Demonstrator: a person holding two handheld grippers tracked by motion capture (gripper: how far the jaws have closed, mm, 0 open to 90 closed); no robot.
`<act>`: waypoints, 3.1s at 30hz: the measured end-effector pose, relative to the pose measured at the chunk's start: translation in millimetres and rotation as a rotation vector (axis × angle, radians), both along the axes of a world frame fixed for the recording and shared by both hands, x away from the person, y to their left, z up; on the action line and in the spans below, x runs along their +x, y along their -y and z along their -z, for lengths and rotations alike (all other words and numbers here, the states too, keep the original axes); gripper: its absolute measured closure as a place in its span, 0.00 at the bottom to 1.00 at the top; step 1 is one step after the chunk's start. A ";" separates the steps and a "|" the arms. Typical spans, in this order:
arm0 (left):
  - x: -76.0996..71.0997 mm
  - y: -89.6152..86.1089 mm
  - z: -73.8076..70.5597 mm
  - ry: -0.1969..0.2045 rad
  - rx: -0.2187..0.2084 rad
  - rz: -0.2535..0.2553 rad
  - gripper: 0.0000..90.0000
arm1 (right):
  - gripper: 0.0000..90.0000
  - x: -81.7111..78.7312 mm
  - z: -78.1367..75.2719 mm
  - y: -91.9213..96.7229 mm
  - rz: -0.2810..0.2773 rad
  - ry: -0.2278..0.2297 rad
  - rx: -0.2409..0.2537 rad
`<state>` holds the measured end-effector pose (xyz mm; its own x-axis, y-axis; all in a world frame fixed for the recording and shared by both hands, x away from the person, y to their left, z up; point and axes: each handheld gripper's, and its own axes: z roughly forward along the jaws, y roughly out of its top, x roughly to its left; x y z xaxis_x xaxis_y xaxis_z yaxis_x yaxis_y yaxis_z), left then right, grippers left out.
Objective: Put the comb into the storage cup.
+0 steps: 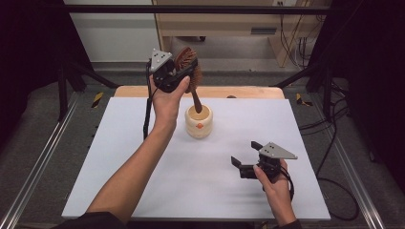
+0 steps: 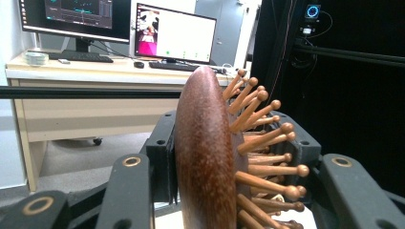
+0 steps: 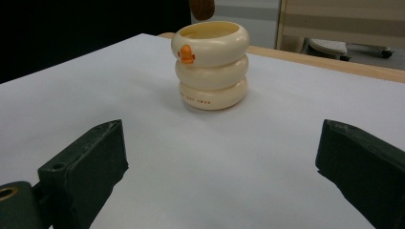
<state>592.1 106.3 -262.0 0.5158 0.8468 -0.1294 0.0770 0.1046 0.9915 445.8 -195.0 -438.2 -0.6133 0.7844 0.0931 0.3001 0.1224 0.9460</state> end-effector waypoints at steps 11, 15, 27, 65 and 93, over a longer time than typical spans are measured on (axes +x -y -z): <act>3.3 4.5 4.0 -0.004 0.017 0.003 0.56 | 0.04 0.7 1.1 -0.9 -0.002 -0.005 0.008; 2.6 3.2 5.0 -0.005 0.021 -0.003 0.56 | 0.05 2.1 1.5 -1.0 -0.002 -0.010 0.022; 2.4 5.5 11.0 -0.003 0.034 -0.006 0.56 | 0.04 0.8 1.1 -0.1 -0.007 0.001 0.023; 9.7 5.3 26.5 -0.026 0.040 -0.014 0.55 | 0.04 -0.6 1.4 -0.8 -0.029 0.006 0.028; 13.7 11.0 37.6 -0.050 0.060 -0.012 0.55 | 0.04 -0.2 1.7 -0.4 -0.042 0.002 0.034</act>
